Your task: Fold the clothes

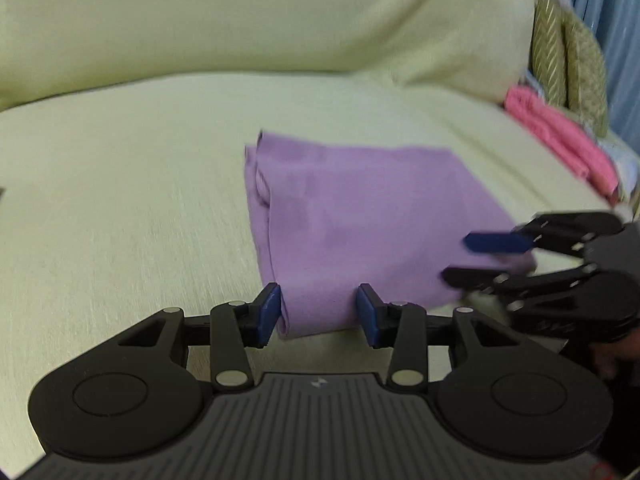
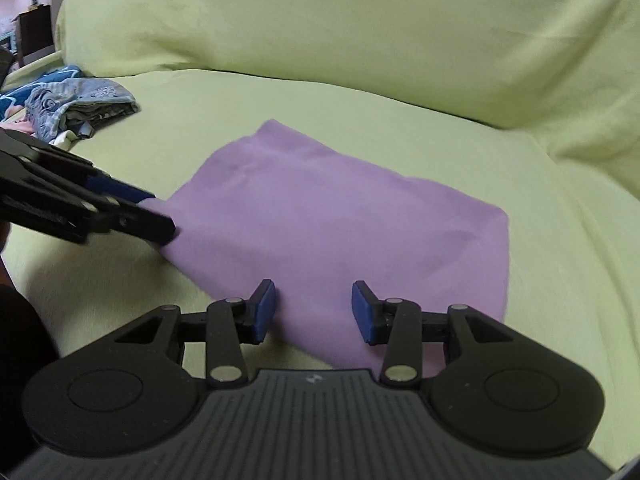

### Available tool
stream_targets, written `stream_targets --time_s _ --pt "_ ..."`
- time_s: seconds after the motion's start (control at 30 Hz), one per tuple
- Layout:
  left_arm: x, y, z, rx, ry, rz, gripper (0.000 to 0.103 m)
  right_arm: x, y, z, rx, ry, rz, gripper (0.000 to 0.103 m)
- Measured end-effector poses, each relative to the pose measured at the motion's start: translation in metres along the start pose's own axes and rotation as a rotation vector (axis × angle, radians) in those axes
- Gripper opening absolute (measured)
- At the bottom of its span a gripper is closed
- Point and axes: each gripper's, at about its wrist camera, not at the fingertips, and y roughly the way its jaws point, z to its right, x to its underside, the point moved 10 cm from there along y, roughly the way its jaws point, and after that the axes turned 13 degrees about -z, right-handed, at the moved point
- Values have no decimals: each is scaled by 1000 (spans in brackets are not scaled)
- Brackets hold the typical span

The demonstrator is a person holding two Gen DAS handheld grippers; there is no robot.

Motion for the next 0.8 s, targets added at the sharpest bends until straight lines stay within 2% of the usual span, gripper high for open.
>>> stream_targets --time_s 0.2,0.37,0.57,0.63,0.7,0.8 --pt "12 -9 0 -50 23 -44 48 0 -1 3 -9 82 13 44" --pt "25 -38 0 -86 -22 -18 48 -2 -9 6 -29 131 63 45" --pt "14 -43 14 -165 -43 8 48 25 -18 22 -71 108 95 46" --pt "8 -37 22 -161 -75 3 48 35 -26 35 -88 102 110 47" --pt "3 -28 34 -179 -74 -25 48 39 -34 52 -117 164 133 52" --pt "2 -12 54 -215 -37 -98 48 34 -45 69 -160 274 189 52"
